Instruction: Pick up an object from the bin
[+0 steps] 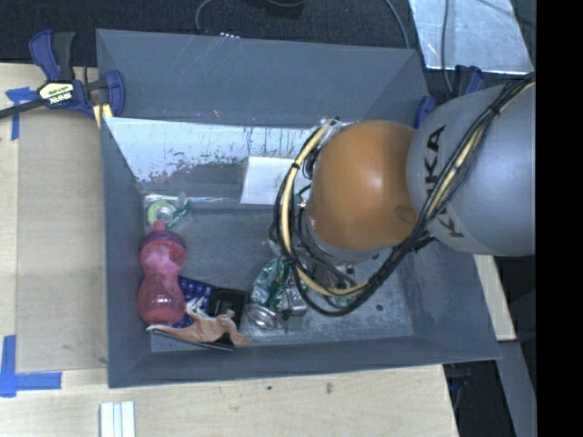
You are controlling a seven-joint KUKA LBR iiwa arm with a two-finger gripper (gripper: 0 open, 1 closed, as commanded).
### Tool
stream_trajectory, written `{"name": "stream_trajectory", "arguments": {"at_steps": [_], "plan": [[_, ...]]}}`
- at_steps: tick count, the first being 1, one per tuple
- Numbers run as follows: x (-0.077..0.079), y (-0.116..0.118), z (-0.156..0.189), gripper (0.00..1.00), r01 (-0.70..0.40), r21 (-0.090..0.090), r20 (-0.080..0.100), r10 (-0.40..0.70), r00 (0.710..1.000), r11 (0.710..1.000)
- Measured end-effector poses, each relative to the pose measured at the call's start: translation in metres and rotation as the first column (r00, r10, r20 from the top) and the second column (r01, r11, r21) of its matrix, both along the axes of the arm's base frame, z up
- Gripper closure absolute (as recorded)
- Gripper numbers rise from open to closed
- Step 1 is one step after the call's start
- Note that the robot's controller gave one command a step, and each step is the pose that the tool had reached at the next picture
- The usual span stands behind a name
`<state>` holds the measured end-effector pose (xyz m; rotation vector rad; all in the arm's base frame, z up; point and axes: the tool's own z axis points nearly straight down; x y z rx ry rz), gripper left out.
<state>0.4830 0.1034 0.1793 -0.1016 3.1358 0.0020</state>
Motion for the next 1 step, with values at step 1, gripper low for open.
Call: {"name": "stream_trajectory", "arguments": {"at_steps": [1], "plan": [[0.0023, -0.0004, 0.0437, 0.00, -0.004, -0.002, -0.007, 0.004, 1.000, 1.000]]}}
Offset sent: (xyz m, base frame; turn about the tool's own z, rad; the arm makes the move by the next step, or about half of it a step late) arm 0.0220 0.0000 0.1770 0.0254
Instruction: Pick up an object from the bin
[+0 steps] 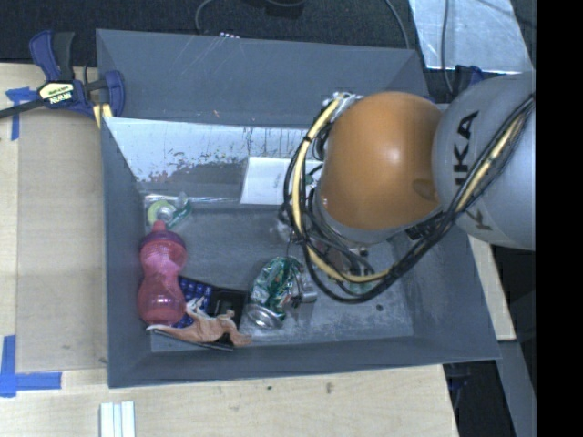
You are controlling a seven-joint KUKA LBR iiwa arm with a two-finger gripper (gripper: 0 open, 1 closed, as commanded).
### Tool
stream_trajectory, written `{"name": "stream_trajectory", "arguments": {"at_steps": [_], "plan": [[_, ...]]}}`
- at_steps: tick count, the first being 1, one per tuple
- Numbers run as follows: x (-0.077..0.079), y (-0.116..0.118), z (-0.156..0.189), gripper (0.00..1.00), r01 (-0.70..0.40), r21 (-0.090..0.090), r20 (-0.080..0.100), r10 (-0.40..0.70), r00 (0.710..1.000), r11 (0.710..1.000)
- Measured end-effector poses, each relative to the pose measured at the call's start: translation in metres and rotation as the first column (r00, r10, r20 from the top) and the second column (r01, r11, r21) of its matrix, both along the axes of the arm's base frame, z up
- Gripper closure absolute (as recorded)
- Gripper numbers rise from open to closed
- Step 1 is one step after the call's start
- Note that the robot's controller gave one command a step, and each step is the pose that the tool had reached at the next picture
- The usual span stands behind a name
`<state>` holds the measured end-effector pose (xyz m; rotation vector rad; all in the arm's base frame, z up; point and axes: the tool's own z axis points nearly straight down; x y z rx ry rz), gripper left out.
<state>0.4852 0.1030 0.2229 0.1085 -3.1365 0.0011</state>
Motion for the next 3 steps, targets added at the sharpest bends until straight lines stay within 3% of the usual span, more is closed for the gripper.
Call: {"name": "stream_trajectory", "arguments": {"at_steps": [1, 2, 3], "plan": [[0.009, 0.000, 0.062, 0.00, 0.011, 0.001, 0.006, -0.011, 1.000, 1.000], [0.011, -0.011, 0.051, 0.00, -0.066, 0.003, 0.023, 0.066, 0.998, 0.998], [0.008, -0.013, -0.006, 0.00, -0.294, 0.000, 0.010, 0.294, 0.956, 0.956]]}}
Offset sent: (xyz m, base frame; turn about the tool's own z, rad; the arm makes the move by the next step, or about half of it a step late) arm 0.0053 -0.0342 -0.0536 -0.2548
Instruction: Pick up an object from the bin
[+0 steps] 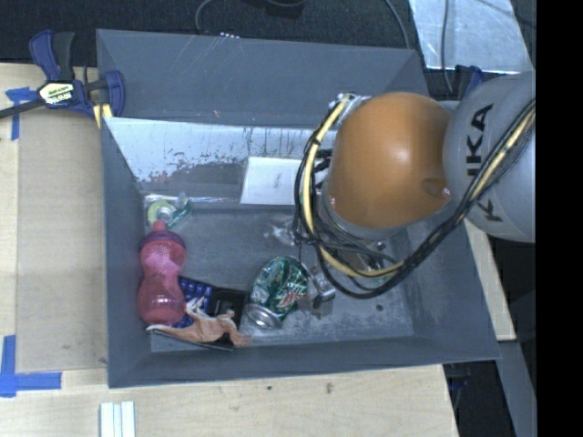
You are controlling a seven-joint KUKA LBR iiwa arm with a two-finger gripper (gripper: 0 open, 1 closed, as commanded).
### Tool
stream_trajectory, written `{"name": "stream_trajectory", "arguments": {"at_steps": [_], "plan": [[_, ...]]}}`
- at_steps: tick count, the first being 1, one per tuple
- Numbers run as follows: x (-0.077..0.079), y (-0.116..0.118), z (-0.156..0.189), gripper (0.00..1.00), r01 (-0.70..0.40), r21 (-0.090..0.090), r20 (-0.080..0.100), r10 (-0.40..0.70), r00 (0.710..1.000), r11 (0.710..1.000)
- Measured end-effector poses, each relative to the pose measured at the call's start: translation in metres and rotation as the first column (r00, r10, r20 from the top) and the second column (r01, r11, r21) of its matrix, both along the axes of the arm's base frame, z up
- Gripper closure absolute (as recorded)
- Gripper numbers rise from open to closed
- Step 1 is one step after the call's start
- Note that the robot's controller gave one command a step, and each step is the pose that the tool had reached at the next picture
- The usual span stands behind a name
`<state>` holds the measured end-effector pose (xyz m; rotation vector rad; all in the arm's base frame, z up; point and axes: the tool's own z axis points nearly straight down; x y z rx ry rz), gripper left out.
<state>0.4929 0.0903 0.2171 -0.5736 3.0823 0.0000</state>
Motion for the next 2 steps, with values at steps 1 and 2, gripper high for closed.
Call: {"name": "stream_trajectory", "arguments": {"at_steps": [1, 2], "plan": [[-0.0003, -0.0100, -0.0229, 0.00, -0.154, -0.001, 0.012, 0.154, 0.988, 0.988], [0.0015, -0.0137, -0.0272, 0.00, -0.160, 0.000, 0.012, 0.160, 0.987, 0.987]]}}
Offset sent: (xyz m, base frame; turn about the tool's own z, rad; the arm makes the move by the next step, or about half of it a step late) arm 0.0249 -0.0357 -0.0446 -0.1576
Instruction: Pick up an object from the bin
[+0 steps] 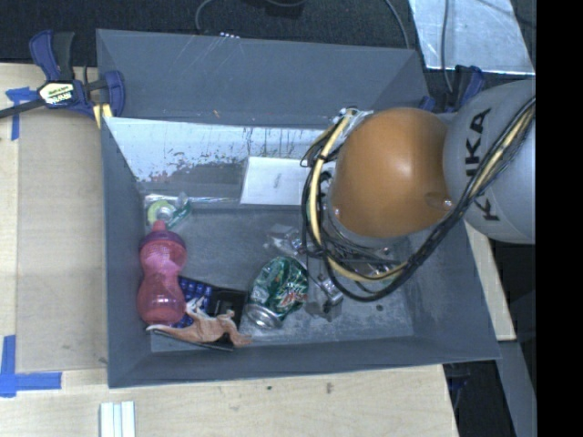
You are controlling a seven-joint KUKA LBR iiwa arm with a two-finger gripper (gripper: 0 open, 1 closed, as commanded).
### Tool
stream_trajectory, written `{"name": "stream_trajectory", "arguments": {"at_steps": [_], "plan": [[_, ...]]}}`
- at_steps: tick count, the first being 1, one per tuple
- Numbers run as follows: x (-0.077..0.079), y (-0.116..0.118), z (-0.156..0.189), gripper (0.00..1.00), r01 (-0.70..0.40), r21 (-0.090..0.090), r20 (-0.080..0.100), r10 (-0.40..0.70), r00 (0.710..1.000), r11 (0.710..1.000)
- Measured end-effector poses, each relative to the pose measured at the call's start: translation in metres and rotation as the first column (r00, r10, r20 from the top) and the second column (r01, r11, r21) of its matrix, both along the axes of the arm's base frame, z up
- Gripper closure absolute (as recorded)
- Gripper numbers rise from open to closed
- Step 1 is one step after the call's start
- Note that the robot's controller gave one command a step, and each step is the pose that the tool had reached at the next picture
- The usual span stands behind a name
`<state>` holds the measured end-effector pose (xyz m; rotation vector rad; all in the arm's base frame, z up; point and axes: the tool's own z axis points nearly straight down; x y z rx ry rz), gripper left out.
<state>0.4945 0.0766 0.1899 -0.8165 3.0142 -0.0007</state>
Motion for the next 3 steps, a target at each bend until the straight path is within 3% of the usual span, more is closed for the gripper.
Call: {"name": "stream_trajectory", "arguments": {"at_steps": [1, 2, 3], "plan": [[0.019, -0.017, -0.030, 0.00, 0.119, 0.002, 0.002, -0.119, 0.993, 0.993], [0.023, -0.020, -0.049, 0.00, 0.109, 0.001, -0.002, -0.109, 0.994, 0.994], [0.024, -0.020, -0.084, 0.00, -0.179, -0.005, 0.008, 0.179, 0.984, 0.984]]}}
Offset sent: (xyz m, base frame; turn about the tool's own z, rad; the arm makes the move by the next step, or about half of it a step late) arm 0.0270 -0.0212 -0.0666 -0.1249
